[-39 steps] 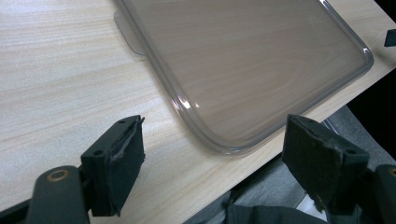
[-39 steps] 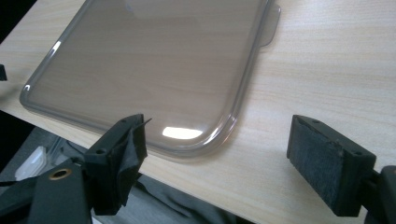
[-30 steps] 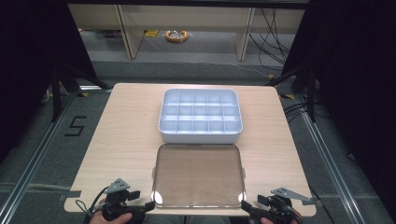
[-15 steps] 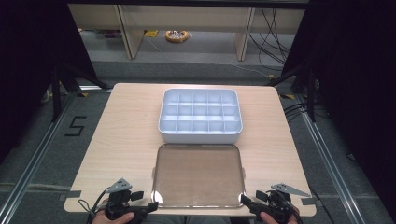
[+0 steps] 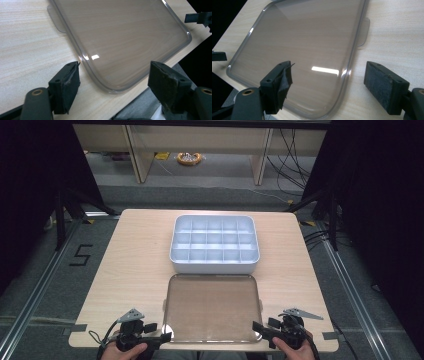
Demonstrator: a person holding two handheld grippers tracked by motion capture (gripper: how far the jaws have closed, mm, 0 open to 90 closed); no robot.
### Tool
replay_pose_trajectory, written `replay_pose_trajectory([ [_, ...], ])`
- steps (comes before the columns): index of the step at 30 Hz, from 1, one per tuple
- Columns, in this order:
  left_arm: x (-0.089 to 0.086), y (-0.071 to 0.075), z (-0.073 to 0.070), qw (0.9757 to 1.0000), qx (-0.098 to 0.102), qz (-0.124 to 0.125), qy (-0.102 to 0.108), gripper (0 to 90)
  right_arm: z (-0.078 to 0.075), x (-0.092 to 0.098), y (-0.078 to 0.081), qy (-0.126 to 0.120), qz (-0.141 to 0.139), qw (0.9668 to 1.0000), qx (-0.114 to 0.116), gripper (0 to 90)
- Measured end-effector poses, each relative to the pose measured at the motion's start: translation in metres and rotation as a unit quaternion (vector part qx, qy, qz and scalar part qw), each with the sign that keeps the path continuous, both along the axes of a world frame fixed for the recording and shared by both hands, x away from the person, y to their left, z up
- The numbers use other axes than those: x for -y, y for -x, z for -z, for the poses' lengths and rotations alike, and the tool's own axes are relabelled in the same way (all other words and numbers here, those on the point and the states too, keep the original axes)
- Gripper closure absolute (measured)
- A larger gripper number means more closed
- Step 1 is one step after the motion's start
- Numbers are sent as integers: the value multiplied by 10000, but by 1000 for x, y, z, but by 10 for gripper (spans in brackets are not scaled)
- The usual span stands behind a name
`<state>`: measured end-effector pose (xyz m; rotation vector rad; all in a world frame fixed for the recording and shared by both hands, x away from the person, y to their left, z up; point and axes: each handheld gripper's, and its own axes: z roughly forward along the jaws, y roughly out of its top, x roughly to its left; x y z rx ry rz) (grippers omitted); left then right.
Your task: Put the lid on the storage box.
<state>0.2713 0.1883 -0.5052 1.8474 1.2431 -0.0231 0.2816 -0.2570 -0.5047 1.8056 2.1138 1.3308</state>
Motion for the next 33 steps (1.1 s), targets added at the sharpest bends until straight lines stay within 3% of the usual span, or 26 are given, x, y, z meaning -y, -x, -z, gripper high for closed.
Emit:
replay_pose_trajectory([
  [2, 2, -2, 0, 10000, 14, -64, -8, 295, -1, -1, -1, -91, 44, 9999, -116, 240],
  [3, 3, -3, 0, 10000, 11, -78, 12, 318, 0, 1, -3, -29, -64, 10000, 13, 240],
  [7, 5, -12, 4, 10000, -31, -8, -80, 397, 1, 2, -7, 10, -23, 10000, 34, 245],
  [10, 5, -17, 7, 9998, -132, 6, -131, 414, 1, 1, -8, 19, -26, 10000, 45, 247],
  [11, 6, -19, 8, 9998, -133, -33, -144, 421, -1, -2, -7, -132, 39, 9998, -167, 251],
  [16, 8, -24, 9, 9998, -123, -103, -145, 426, 3, 0, -12, 11, -28, 10000, -8, 265],
  [17, 8, -24, 9, 9998, -112, -117, -139, 430, 3, 0, -12, 13, -34, 10000, -40, 267],
  [18, 8, -24, 9, 9998, -107, -118, -138, 434, 1, -2, -10, -146, 73, 9995, -257, 268],
  [19, 8, -24, 9, 9998, -101, -112, -145, 435, 4, -1, -13, -50, -12, 10000, -81, 270],
  [20, 8, -24, 9, 9998, -89, -78, -178, 434, 4, 0, -14, -25, -5, 10000, -92, 276],
  [22, 8, -23, 10, 9998, -75, -78, -169, 437, 6, -1, -15, -167, 17, 9997, -158, 302],
  [23, 8, -23, 10, 9998, -86, -96, -130, 440, 3, -4, -13, -391, 161, 9979, -490, 311],
  [24, 8, -23, 10, 9998, -105, -80, -119, 442, 8, -2, -17, -274, 13, 9994, -195, 323],
  [25, 7, -23, 10, 9999, -106, -76, -103, 442, 8, -2, -17, -302, 25, 9994, -189, 325],
  [27, 7, -23, 10, 9999, -92, -67, -124, 444, 7, -6, -14, -474, 230, 9979, -385, 328],
  [28, 8, -23, 10, 9999, -72, -93, -106, 446, 8, -2, -15, -457, 214, 9983, -299, 344],
  [29, 8, -22, 10, 9999, -64, -86, -121, 446, 7, -1, -13, -835, 453, 9938, -581, 382],
  [30, 8, -22, 10, 9999, -61, -68, -145, 447, 10, 4, -12, -927, 437, 9933, -530, 408],
  [32, 8, -22, 10, 9998, -30, -52, -185, 450, 10, 6, -9, -1232, 563, 9874, -818, 458],
  [33, 8, -22, 10, 9998, -20, -42, -175, 450, 10, 6, -9, -1232, 563, 9874, -818, 458],
])
